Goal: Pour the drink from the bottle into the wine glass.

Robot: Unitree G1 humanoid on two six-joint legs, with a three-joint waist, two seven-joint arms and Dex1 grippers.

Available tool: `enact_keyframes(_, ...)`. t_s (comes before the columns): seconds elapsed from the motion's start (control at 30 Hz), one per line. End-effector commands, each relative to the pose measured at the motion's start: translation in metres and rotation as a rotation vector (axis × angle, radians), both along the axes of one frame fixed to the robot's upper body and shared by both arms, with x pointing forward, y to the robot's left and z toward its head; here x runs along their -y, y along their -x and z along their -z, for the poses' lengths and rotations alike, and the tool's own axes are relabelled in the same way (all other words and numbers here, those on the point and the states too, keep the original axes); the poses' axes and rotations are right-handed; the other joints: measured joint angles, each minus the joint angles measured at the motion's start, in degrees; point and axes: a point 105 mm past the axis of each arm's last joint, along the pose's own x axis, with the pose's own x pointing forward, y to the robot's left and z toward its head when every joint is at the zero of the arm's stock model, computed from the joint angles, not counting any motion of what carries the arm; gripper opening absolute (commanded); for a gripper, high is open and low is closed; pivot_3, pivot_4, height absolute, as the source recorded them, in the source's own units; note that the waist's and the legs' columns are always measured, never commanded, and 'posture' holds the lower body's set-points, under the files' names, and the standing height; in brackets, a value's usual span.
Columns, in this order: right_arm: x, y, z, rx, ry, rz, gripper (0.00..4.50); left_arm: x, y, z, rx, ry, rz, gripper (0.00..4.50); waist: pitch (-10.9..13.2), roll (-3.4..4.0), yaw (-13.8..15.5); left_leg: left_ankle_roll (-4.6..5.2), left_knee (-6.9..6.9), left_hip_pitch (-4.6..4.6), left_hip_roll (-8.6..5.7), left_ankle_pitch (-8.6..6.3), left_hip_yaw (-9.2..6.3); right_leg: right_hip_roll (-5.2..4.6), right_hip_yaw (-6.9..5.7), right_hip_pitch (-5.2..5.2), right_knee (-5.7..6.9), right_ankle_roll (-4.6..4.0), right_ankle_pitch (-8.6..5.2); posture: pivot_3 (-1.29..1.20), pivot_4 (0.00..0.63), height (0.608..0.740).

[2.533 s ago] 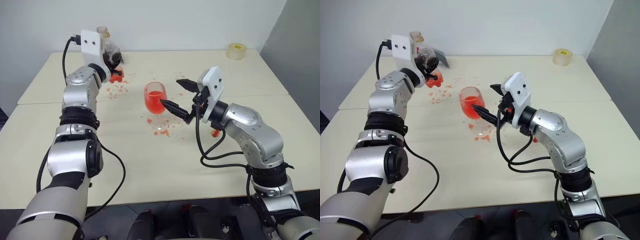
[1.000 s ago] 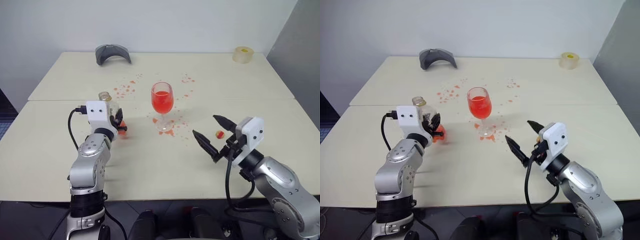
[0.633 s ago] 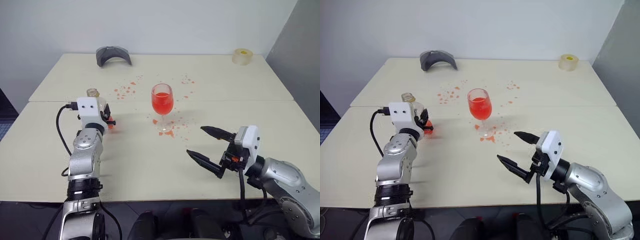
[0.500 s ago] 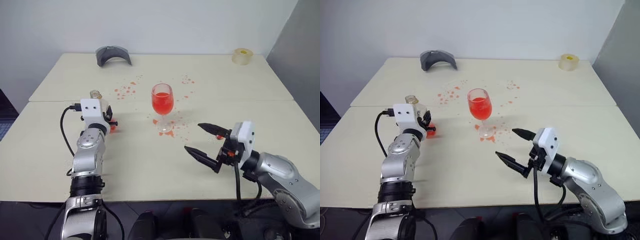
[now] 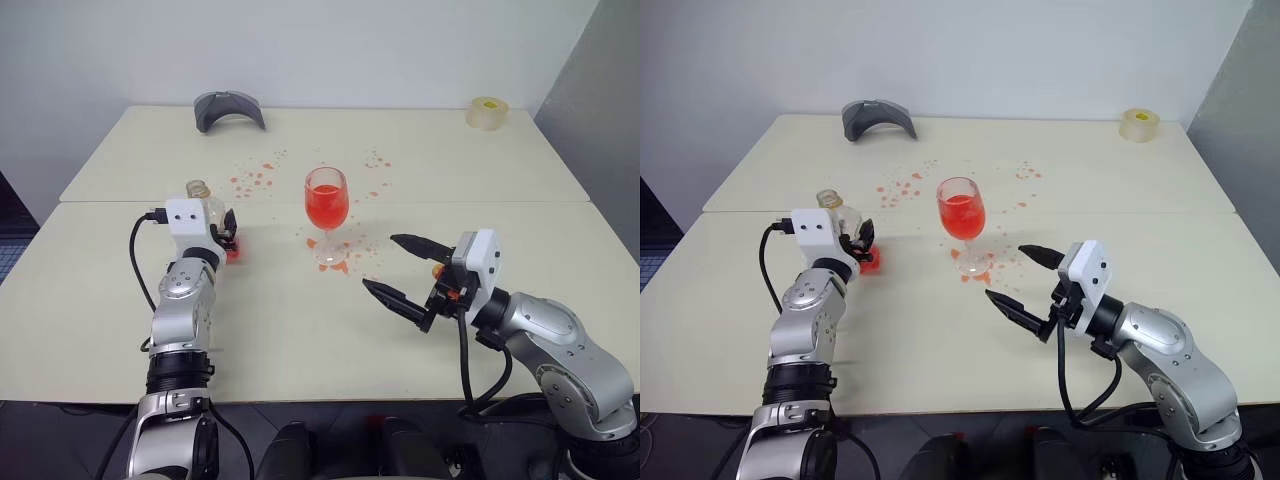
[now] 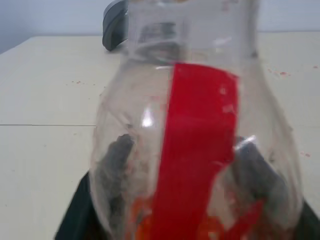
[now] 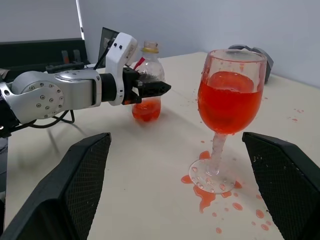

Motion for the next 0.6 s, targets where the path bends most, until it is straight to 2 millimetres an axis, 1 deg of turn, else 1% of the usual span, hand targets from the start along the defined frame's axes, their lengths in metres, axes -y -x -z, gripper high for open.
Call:
enact_keyframes(0.03,-0.001,0.003,-0.011,0.051,-0.014,-0.004,4.5,0.001,0.0,-0.012,0.047,-0.011,0.007,3.88,0.0,0.0,0.0,0.0,0.0,0.0,0.0,0.0,0.0,0.0,0.0,0.0,0.0,0.0,0.0,0.0,0.15,0.74)
enact_keyframes(0.1,-0.001,0.003,-0.011,0.052,-0.014,-0.003,4.5,0.001,0.0,-0.012,0.047,-0.013,0.008,4.47,0.0,0.0,0.0,0.0,0.0,0.0,0.0,0.0,0.0,0.0,0.0,0.0,0.0,0.0,0.0,0.0,0.15,0.74)
enact_keyframes(0.2,-0.001,0.004,-0.011,0.053,-0.012,-0.002,4.5,0.003,0.0,-0.011,0.046,-0.012,0.012,4.47,0.0,0.0,0.0,0.01,0.0,0.0,0.0,0.0,0.0,0.0,0.0,0.0,0.0,0.0,0.0,0.0,0.15,0.74)
enact_keyframes(0.43,0.0,0.005,-0.01,0.048,-0.007,-0.001,4.5,0.002,0.015,-0.004,0.01,0.014,0.026,4.47,0.0,0.0,0.0,0.0,-0.03,0.0,0.02,0.0,-0.01,0.0,0.0,-0.02,-0.01,0.0,0.0,0.0,0.15,0.74)
enact_keyframes(0.53,0.001,0.007,-0.01,0.041,-0.007,-0.001,4.5,-0.004,0.026,-0.002,-0.014,0.021,0.017,4.47,0.0,0.0,0.0,0.01,-0.03,0.0,0.02,0.0,-0.01,0.0,0.0,-0.02,-0.01,0.0,0.0,0.0,0.15,0.74)
enact_keyframes(0.6,0.002,0.008,-0.009,0.036,-0.005,0.002,4.5,-0.012,0.034,-0.002,-0.031,0.025,-0.007,4.47,0.0,0.0,0.0,0.01,-0.03,0.0,0.02,-0.01,0.0,0.0,0.01,-0.02,-0.02,0.0,0.0,0.0,0.15,0.74)
